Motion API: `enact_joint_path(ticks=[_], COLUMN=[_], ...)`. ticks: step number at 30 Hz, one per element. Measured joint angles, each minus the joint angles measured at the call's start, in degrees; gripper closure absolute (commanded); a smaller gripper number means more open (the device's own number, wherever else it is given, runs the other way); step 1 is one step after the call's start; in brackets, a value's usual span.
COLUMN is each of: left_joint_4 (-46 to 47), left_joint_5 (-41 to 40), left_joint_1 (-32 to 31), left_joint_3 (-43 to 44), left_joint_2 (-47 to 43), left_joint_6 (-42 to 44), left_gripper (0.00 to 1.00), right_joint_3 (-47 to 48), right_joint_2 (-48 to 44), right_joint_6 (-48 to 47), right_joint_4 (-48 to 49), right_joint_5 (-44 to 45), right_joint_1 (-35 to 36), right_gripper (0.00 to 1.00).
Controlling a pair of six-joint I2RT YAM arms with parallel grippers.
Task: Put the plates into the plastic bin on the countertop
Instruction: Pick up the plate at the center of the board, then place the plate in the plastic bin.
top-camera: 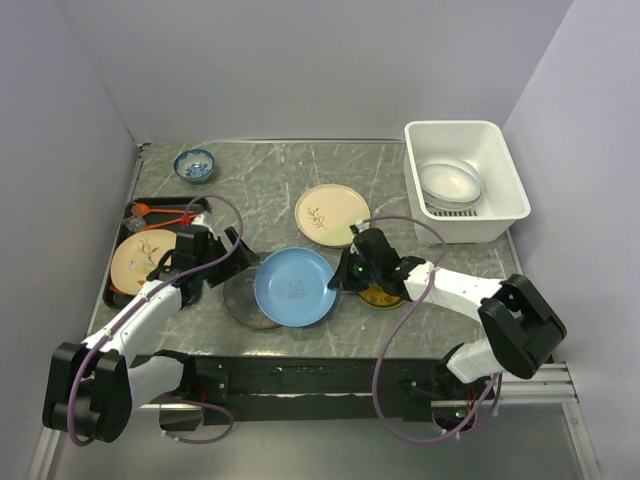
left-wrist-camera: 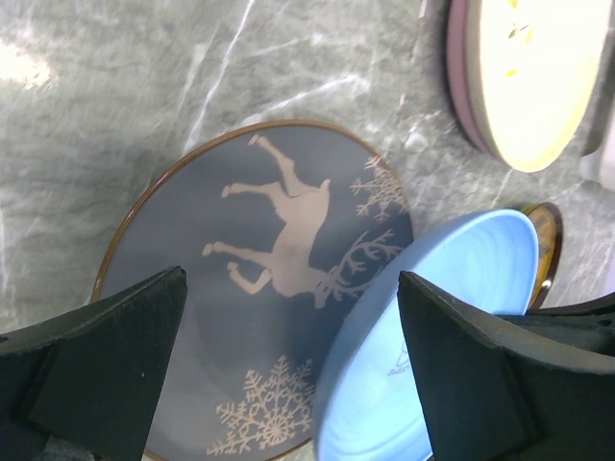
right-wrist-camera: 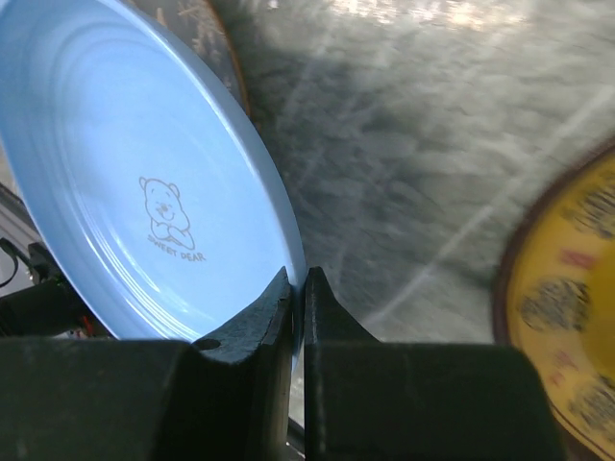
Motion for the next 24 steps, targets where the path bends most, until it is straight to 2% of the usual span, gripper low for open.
enact_joint_path(ticks=[13,24], left_joint_4=[5.4,9.8], left_joint_5=[4.0,6.9], left_joint_1=[0.0,0.0], left_joint_3=[0.0,0.0], left_joint_2=[4.7,6.9], left_joint_6=[0.0,0.2], left_gripper=[0.02,0.01], right_joint_3=[-6.9,-7.3], right_joint_2=[-13.3,-22.4], right_joint_6=[-0.5,-1.7], right_joint_4=[-4.0,-9.1], right_joint_5=[1.8,2.6], right_joint_1=[-6.6,-12.3], right_gripper=[1.00,1.00])
